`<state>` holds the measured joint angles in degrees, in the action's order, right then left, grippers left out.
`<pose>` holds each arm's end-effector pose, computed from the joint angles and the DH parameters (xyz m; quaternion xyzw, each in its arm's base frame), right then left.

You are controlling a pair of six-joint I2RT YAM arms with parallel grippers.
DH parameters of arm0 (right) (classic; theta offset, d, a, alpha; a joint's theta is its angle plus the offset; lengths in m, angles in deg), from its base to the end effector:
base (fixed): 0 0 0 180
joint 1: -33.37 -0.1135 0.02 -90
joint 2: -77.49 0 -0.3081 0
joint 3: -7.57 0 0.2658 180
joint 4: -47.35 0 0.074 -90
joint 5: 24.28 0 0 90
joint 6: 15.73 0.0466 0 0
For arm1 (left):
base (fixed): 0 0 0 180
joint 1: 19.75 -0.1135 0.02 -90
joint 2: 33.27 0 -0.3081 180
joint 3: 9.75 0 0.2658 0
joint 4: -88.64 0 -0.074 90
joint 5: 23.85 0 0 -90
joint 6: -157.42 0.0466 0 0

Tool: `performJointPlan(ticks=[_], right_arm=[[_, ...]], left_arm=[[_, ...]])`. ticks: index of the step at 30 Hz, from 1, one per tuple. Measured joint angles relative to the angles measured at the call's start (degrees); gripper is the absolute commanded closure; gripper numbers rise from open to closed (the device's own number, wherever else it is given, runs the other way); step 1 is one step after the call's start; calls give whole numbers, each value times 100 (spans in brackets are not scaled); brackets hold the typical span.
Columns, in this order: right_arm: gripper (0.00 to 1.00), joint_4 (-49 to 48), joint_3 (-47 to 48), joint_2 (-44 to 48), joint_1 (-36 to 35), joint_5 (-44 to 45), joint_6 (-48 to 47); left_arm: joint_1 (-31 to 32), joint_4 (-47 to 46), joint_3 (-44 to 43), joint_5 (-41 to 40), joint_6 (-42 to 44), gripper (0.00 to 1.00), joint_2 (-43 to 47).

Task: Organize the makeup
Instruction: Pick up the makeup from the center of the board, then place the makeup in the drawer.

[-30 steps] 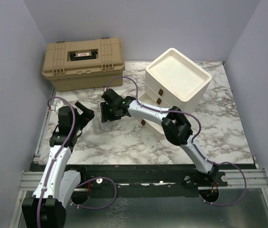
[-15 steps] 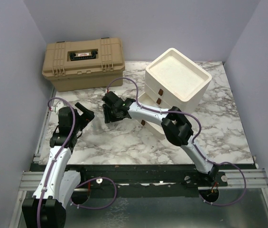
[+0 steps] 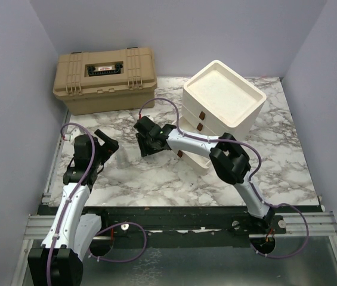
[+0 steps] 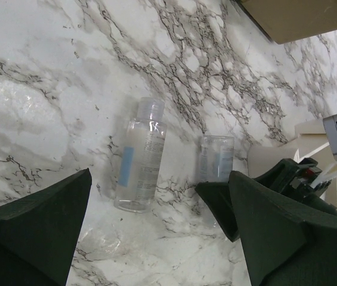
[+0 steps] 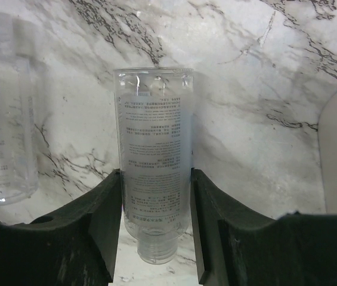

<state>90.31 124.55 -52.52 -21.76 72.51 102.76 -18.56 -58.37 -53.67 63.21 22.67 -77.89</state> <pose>0.3157 0.4434 0.1899 -0.2031 0.9329 0.1524 0.2554 0.1668 -0.0011 0.2598 -0.3383 0.8140 -0.1633 0.4431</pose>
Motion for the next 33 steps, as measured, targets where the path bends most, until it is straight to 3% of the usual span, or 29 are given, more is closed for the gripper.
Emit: performJointPlan(ticks=[20, 33], right_arm=[[64, 133, -531, 1545, -4, 70, -483], [64, -122, -1410, 2885, -4, 1043, -914]], left_arm=[[0, -13, 155, -136, -286, 3, -219], [0, -109, 155, -140, -323, 3, -256]])
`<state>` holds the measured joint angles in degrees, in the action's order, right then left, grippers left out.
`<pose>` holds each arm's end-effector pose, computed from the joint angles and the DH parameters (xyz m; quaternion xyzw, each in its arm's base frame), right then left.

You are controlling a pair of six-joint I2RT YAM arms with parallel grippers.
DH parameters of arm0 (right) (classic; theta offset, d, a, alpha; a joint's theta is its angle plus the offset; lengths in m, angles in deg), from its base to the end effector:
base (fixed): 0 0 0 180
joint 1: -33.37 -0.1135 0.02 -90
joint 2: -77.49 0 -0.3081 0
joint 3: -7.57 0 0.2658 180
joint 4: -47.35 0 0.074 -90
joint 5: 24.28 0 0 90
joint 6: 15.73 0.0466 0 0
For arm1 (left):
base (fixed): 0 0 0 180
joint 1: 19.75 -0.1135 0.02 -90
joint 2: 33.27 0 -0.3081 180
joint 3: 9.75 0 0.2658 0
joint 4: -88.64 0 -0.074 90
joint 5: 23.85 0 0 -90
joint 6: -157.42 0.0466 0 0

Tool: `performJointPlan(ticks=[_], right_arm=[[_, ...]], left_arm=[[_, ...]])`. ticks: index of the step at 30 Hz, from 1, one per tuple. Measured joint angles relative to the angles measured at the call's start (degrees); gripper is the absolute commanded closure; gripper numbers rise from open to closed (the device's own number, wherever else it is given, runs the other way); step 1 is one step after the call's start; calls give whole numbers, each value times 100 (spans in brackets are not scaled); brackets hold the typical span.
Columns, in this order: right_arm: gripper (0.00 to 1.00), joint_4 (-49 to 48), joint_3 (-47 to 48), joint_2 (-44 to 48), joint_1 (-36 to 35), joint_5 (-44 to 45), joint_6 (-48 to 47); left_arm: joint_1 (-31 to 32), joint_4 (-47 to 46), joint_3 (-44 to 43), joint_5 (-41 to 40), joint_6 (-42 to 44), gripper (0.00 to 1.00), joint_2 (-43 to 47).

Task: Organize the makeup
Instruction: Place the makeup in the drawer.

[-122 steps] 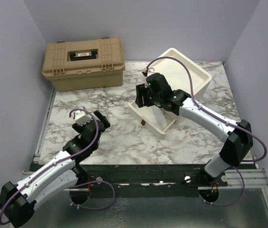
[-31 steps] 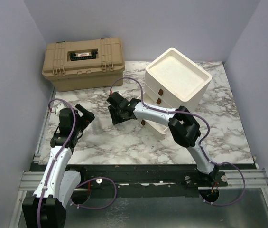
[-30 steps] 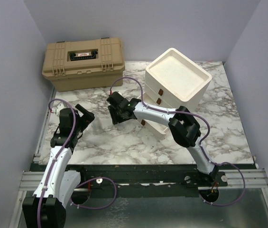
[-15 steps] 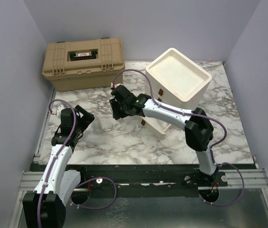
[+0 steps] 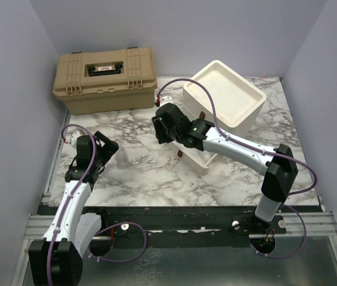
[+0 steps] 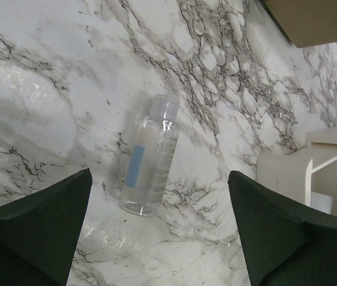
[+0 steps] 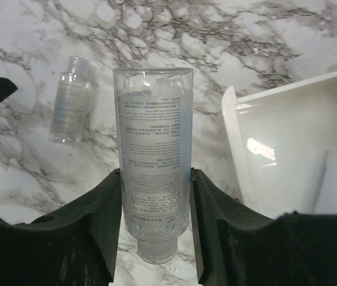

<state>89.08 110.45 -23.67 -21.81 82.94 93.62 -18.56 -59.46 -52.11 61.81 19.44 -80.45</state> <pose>0.2603 0.3501 0.3476 -0.2155 0.8721 0.1450 0.4146 0.1720 0.0000 0.2451 -0.3702 0.8130 -0.1556 0.4215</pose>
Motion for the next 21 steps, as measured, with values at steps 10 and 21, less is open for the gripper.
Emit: performJointPlan(ticks=[10, 21], right_arm=[[64, -31, -409, 238, 87, 660, -160], [63, -157, -855, 433, 555, 544, -168]], left_arm=[[0, -96, 0, 127, 28, 3, -26], [0, -122, 0, 149, -31, 3, 236]])
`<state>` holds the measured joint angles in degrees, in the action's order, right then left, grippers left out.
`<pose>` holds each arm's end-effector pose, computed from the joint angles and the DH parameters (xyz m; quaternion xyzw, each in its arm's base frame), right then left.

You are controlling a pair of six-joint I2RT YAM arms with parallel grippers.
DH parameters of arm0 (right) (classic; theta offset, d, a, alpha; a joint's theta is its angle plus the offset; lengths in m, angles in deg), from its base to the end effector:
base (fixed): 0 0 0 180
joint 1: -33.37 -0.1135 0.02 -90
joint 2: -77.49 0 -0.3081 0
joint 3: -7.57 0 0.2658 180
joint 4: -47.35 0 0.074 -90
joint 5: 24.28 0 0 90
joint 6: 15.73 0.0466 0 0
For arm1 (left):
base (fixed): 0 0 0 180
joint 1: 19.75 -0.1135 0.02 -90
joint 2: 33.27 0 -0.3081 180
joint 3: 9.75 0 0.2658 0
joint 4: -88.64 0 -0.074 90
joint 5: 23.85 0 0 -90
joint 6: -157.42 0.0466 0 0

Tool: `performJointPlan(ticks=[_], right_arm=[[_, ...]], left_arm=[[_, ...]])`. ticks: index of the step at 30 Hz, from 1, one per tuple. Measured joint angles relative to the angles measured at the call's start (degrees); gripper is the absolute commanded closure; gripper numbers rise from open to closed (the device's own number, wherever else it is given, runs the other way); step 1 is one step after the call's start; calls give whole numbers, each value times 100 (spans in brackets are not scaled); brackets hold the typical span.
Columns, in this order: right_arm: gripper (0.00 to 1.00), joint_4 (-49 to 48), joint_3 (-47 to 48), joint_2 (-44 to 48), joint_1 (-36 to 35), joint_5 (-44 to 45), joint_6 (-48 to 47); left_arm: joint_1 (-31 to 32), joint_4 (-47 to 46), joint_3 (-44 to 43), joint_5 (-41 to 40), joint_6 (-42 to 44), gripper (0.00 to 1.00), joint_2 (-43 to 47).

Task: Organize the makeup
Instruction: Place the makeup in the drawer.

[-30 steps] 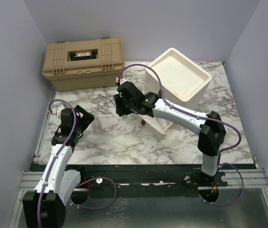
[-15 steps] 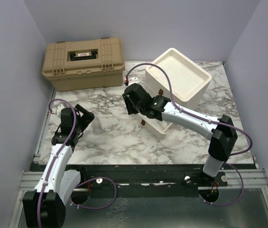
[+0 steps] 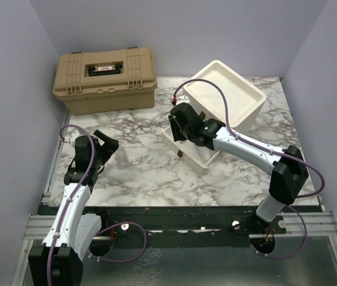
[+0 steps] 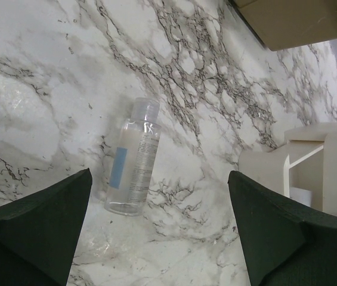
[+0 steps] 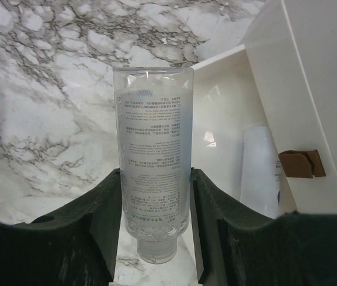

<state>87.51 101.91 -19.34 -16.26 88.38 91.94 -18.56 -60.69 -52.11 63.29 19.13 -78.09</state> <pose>0.2781 0.2994 0.3286 -0.1714 0.8850 0.0684 0.4274 0.1680 -0.0012 0.2534 -0.3621 0.8011 -0.1793 0.4415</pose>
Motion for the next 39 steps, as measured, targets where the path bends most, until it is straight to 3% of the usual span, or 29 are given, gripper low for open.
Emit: performJointPlan(ticks=[11, 21, 39], right_arm=[[63, -39, -802, 619, 925, -525, -105], [64, -44, -780, 363, 946, -909, -256], [60, 260, -385, -535, 946, -758, -728]], left_arm=[[0, 0, 2, 0, -170, 3, -98], [0, -35, 70, -2, -186, 3, -101], [0, -44, 74, -2, -146, 3, -354]])
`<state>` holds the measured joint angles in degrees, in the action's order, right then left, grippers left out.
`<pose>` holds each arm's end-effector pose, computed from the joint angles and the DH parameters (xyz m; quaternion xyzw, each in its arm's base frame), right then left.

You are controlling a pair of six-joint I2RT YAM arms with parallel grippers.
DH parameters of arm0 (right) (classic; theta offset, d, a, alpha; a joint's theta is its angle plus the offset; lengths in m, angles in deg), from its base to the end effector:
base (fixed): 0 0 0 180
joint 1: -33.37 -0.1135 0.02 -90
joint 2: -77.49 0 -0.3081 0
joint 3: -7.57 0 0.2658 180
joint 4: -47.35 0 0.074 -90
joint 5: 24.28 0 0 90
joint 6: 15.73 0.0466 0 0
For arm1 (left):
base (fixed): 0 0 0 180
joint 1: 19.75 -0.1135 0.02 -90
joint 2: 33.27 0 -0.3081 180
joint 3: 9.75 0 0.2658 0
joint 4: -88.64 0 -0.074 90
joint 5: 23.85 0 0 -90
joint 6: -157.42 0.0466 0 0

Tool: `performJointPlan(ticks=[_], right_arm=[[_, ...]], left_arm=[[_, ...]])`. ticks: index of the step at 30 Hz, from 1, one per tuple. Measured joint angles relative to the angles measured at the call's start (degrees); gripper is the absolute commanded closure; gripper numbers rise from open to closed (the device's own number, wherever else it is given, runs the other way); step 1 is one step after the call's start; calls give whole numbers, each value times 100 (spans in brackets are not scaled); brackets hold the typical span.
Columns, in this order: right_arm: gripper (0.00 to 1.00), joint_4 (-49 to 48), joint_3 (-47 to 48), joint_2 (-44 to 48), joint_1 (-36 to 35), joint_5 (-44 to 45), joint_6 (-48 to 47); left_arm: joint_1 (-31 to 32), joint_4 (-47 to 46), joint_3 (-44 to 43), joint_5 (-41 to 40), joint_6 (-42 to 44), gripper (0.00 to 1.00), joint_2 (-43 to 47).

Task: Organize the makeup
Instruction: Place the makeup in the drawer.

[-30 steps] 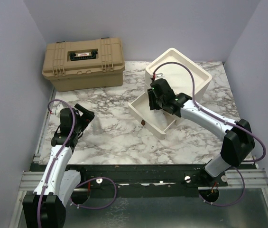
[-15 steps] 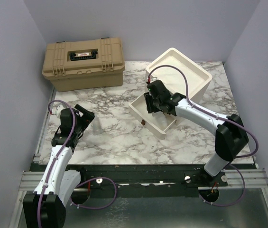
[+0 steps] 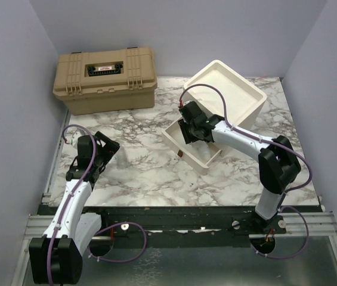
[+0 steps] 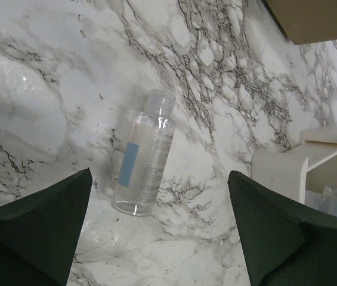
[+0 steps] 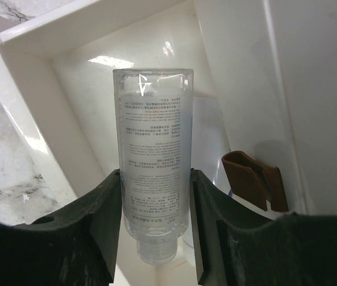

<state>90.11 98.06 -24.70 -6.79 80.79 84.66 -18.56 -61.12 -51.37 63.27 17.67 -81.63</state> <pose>0.3246 0.2581 0.2639 -0.2038 0.9227 0.0163 0.3269 0.1756 -0.0013 0.2400 -0.3781 0.8108 -0.1716 0.4125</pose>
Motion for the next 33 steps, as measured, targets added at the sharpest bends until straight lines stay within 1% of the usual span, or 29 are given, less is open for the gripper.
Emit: performJointPlan(ticks=[5, 12, 14, 17, 26, 33], right_arm=[[59, 4, 7, -155, 0, 4, -42], [54, 33, 39, -372, 0, 37, -170], [54, 37, 61, -389, 0, 33, -170], [54, 39, 140, -407, 0, 26, -170], [51, 55, 221, -435, 0, 33, -164], [47, 120, 221, -470, 0, 39, -142]], left_arm=[[0, 0, 0, 4, 44, 3, -7], [0, -31, 0, 13, 50, 3, -2], [0, -37, 0, 22, 59, 3, 2], [0, -39, 2, 28, 61, 5, 33], [0, -109, 44, 140, 109, 5, 109], [0, -142, 177, 166, 85, 5, 142]])
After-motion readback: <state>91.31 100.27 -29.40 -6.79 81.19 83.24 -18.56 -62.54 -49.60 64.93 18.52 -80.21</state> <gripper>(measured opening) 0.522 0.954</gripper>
